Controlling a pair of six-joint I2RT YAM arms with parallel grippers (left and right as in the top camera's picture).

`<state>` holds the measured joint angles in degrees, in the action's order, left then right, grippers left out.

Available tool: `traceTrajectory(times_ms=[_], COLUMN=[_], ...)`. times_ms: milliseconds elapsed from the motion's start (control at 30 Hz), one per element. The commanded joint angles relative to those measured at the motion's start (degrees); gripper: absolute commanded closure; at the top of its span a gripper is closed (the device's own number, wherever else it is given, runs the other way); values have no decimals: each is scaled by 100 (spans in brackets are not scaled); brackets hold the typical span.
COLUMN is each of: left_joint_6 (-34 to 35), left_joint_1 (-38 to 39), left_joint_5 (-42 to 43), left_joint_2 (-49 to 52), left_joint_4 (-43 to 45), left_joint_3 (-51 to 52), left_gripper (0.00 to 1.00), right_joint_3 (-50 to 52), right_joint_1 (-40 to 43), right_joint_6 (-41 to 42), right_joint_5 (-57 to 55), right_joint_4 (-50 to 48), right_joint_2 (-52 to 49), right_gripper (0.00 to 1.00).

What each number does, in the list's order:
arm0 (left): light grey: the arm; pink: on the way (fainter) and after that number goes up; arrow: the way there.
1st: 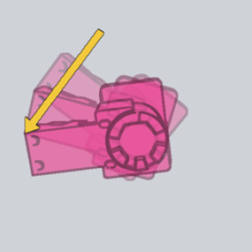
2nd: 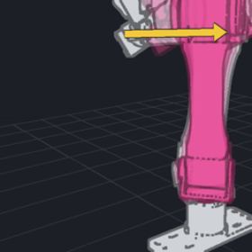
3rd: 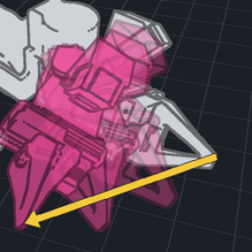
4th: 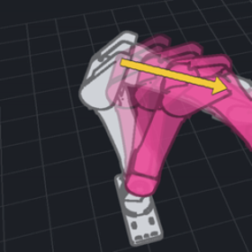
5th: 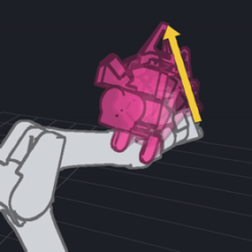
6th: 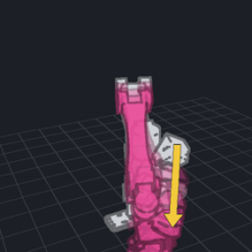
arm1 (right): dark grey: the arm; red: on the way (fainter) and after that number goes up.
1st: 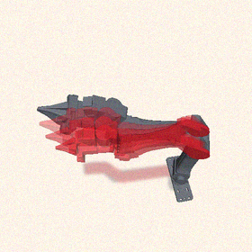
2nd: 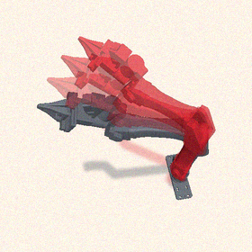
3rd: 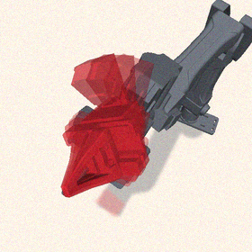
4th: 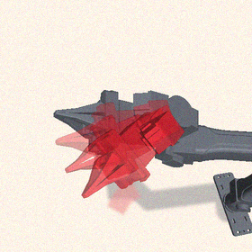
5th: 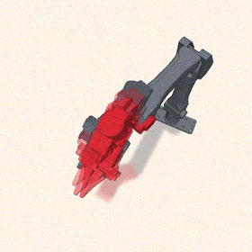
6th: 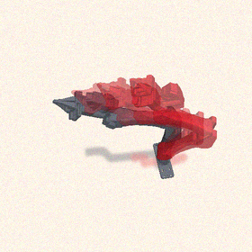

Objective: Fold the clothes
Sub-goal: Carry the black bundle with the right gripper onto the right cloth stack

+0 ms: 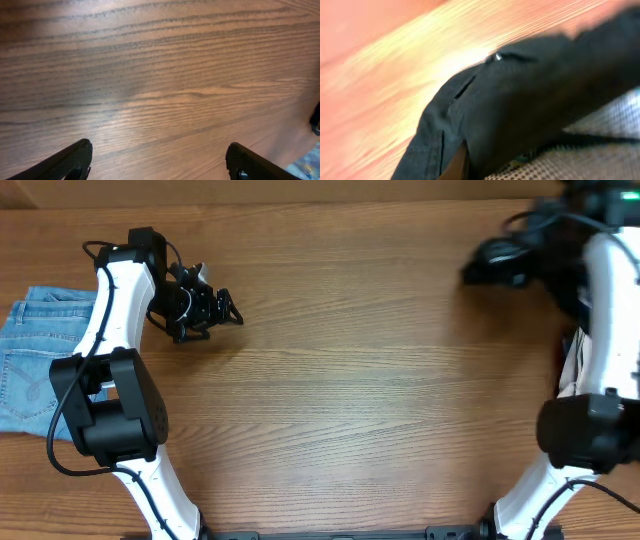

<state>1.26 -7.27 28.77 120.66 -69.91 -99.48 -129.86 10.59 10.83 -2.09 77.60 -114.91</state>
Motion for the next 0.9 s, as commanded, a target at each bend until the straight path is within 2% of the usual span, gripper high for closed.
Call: traceTrajectory(times_ms=[0, 67, 167, 467, 767, 867], left_joint_6=[-127, -129, -133, -118, -109, -109], left_joint_1=[-22, -22, -20, -20, -20, -20], left_joint_5=[90, 90, 85, 87, 85, 85], left_joint_2=[39, 39, 39, 39, 39, 39], left_joint_4=[-63, -129, -192, -251, -496, -511], left_joint_3=[-66, -66, -66, -66, -66, -66], left_gripper=[12, 12, 12, 14, 15, 15], right_joint_3=[-431, -433, -452, -798, -796, -686], right_joint_1=[872, 1488, 1923, 2424, 2933, 2994], right_joint_6=[-234, -238, -232, -374, -1154, -1204], right_joint_5=[-531, -109, 358, 365, -24, -669], right_joint_4=[-17, -291, -839, -2026, -1845, -1596], right_joint_2=[214, 214, 214, 214, 197, 197], right_gripper=[96, 96, 96, 96, 96, 96])
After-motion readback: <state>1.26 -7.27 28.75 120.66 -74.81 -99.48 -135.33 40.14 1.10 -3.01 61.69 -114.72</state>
